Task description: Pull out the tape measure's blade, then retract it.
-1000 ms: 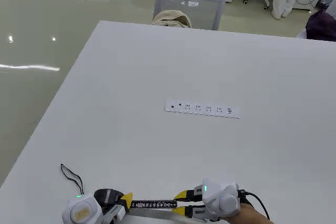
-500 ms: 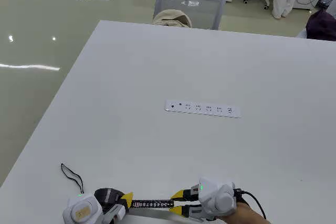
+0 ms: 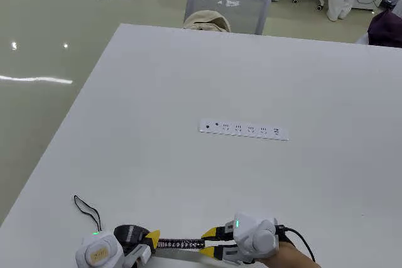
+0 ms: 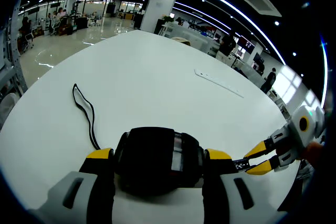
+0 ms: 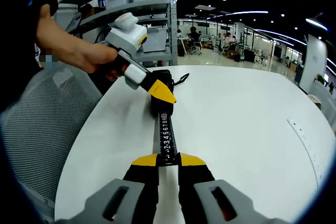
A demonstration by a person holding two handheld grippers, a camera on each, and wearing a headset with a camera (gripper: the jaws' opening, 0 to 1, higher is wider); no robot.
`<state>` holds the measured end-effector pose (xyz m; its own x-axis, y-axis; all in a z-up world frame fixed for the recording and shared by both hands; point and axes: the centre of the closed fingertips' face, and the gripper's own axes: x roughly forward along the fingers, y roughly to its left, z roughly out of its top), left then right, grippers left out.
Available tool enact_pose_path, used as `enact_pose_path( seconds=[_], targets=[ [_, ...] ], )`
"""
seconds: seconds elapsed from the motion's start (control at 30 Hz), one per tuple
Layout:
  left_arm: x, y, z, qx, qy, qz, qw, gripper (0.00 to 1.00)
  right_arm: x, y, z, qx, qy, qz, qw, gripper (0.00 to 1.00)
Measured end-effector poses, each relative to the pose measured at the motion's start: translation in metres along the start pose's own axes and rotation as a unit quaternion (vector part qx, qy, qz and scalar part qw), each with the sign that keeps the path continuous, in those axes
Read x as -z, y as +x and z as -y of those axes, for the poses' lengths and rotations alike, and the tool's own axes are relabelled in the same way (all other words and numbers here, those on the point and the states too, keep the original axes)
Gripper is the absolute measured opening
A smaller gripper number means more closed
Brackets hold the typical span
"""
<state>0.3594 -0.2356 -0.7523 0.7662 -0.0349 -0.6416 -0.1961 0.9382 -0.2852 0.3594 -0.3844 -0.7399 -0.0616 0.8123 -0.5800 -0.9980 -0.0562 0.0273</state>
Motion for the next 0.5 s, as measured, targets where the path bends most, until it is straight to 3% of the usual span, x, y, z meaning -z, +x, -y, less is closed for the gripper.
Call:
enact_pose_path(
  seconds=[0.5],
  targets=[
    [-0.0005, 0.0, -0.0004, 0.002, -0.004, -0.001, 1.0, 0.65, -0.005, 0.0069, -0.0011, -0.003, -0.001, 0.001, 1.0, 0.11]
  ],
)
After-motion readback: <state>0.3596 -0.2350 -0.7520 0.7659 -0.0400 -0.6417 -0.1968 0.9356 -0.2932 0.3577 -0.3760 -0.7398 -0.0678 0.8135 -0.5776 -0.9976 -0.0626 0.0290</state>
